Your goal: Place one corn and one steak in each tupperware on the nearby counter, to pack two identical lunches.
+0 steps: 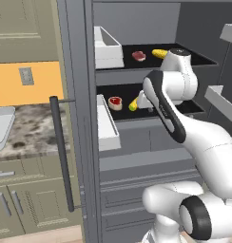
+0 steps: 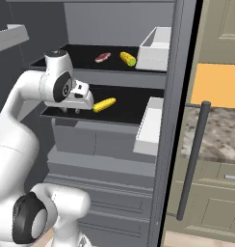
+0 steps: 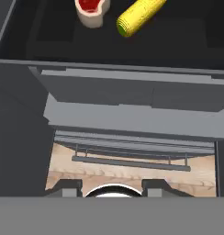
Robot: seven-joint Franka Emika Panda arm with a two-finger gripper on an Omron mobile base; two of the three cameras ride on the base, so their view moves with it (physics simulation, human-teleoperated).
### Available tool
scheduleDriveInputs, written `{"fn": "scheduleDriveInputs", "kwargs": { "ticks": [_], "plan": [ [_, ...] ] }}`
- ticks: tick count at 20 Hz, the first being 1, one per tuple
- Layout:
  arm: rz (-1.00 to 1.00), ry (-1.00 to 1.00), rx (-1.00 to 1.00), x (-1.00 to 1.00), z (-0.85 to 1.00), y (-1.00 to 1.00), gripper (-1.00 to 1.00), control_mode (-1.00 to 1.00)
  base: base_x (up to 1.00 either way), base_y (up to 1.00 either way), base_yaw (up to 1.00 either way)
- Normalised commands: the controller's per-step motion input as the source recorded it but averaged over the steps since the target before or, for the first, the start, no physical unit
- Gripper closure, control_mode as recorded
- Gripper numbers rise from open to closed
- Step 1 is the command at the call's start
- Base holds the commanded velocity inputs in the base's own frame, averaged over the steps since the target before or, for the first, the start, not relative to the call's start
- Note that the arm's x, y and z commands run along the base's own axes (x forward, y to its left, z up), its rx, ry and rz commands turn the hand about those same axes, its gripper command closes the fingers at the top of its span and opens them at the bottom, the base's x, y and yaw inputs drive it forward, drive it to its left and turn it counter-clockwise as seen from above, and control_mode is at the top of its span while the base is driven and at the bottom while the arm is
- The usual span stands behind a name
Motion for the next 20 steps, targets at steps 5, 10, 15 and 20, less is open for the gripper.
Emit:
{"fn": "scheduleDriveInputs", "kwargs": {
  "ticks": [5,10,15,20],
  "plan": [
    [0.00,-0.22,0.05,-0.14,0.50,-0.17,-1.00,-1.00,0.00,0.00,0.00],
    [0.00,-0.24,0.06,-0.12,0.69,-0.31,-1.00,-1.00,0.00,0.00,0.00],
    [0.00,-0.18,0.05,0.12,0.63,-0.01,-1.00,-1.00,0.00,0.00,0.00],
    [0.00,-0.04,0.01,0.32,0.52,0.00,-1.00,-1.00,0.00,0.00,0.00]
  ]
}}
